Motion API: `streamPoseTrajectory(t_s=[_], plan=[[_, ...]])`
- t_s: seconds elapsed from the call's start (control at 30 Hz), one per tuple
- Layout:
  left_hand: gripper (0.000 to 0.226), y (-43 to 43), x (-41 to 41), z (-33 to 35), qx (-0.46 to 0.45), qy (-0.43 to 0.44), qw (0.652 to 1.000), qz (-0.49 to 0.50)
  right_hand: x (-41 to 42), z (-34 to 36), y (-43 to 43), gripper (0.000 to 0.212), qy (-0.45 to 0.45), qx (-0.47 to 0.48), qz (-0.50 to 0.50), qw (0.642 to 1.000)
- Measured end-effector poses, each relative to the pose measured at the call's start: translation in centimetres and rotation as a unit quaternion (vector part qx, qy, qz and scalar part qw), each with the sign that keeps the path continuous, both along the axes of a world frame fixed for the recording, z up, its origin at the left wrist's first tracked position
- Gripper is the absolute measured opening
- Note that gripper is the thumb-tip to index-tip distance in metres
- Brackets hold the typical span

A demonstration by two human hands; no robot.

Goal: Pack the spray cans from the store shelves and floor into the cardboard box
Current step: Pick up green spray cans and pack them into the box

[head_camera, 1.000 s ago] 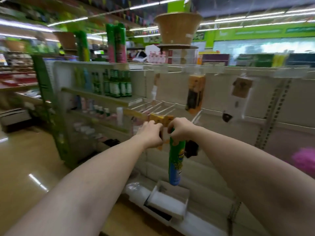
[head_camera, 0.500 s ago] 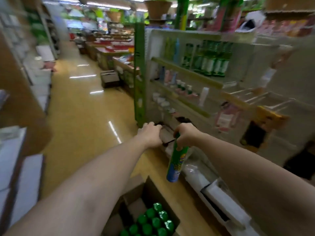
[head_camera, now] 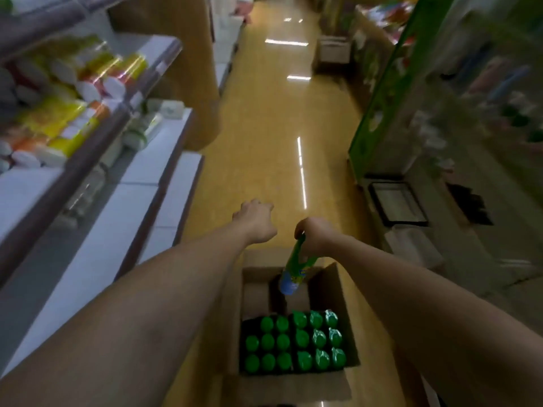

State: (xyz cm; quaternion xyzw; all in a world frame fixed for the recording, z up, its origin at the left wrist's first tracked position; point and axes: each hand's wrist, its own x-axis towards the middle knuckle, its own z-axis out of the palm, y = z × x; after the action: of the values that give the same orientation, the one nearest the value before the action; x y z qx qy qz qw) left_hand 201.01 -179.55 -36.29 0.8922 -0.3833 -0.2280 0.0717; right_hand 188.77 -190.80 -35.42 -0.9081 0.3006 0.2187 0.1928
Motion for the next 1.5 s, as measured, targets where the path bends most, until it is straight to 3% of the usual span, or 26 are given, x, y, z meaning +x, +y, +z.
streamPoseTrajectory(t_s=[0.13, 0.3, 0.87, 1.13, 1.5], plan=[[0.065, 2.6, 1.5, -5.0, 0.034, 0.034, 0.998, 0.044, 3.4, -5.4, 1.4, 0.061, 0.018, 0.038, 0.072, 0.997], [0.061, 5.3, 2.4, -12.0, 0.065, 0.078, 0.989, 0.104, 5.8, -13.8, 3.9, 0.047, 0.054, 0.066, 0.123, 0.989], [0.064, 14.0, 0.9, -35.6, 0.125, 0.194, 0.946, 0.227, 6.5, -38.3, 8.9, 0.055, 0.100, 0.120, 0.108, 0.982], [0.065, 12.7, -0.9, -46.3, 0.118, 0.238, 0.935, 0.235, 6.0, -48.4, 10.3, 0.033, 0.140, 0.119, 0.155, 0.971], [0.064, 14.0, -2.6, -55.2, 0.140, 0.153, 0.951, 0.231, 5.8, -57.9, 12.2, 0.028, 0.146, 0.072, 0.187, 0.969]])
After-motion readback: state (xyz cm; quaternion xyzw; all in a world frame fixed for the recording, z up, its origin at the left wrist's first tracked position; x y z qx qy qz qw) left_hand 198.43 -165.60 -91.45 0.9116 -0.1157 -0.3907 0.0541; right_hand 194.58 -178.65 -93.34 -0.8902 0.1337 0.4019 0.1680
